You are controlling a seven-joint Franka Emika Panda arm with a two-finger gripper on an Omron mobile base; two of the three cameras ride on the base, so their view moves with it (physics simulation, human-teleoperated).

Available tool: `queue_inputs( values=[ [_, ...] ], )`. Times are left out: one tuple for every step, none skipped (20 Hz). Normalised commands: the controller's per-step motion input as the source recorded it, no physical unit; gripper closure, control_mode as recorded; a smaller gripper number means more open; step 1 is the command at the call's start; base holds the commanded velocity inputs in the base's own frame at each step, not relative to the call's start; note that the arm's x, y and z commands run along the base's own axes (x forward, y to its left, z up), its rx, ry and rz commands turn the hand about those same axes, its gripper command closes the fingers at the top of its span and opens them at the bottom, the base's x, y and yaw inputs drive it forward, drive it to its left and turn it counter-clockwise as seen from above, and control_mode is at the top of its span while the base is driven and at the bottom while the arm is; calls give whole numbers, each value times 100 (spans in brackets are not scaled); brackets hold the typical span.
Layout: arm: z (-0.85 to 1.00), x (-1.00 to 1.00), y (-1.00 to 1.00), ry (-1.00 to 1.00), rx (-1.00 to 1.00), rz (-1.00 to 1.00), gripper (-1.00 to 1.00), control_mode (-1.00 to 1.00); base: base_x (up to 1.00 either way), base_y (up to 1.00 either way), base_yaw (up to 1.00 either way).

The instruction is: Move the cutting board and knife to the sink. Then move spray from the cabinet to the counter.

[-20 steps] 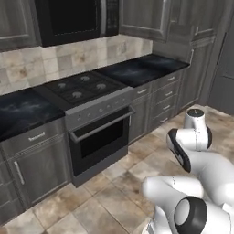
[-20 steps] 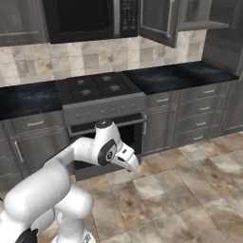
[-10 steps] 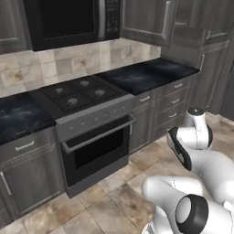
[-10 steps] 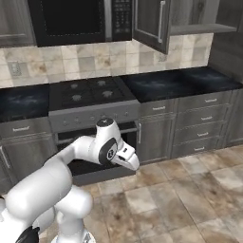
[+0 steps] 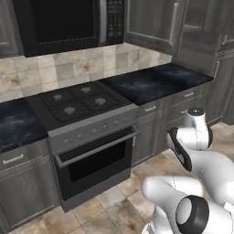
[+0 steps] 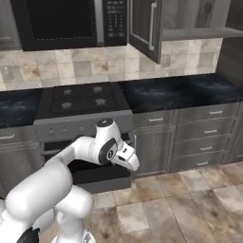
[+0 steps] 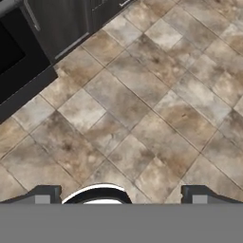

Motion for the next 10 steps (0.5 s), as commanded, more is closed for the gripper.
queue_inputs(
  values=[
    [0, 0, 0, 0, 0, 0, -100, 100, 71, -34, 20],
    [0, 0, 0, 0, 0, 0, -100, 100, 70, -35, 19],
    [0, 0, 0, 0, 0, 0, -100, 100, 71, -35, 19],
    [0, 0, 0, 0, 0, 0, -100, 100, 70, -35, 19],
    [0, 0, 0, 0, 0, 0, -100, 100, 70, -35, 19],
    [0, 0, 0, 0, 0, 0, -100, 100, 68, -37, 19],
    [0, 0, 0, 0, 0, 0, -100, 100, 68, -37, 18],
    [0, 0, 0, 0, 0, 0, -100, 100, 67, -38, 18],
    [0, 0, 0, 0, 0, 0, -100, 100, 67, -38, 18],
    [0, 0, 0, 0, 0, 0, -100, 100, 66, -39, 18]
  ],
)
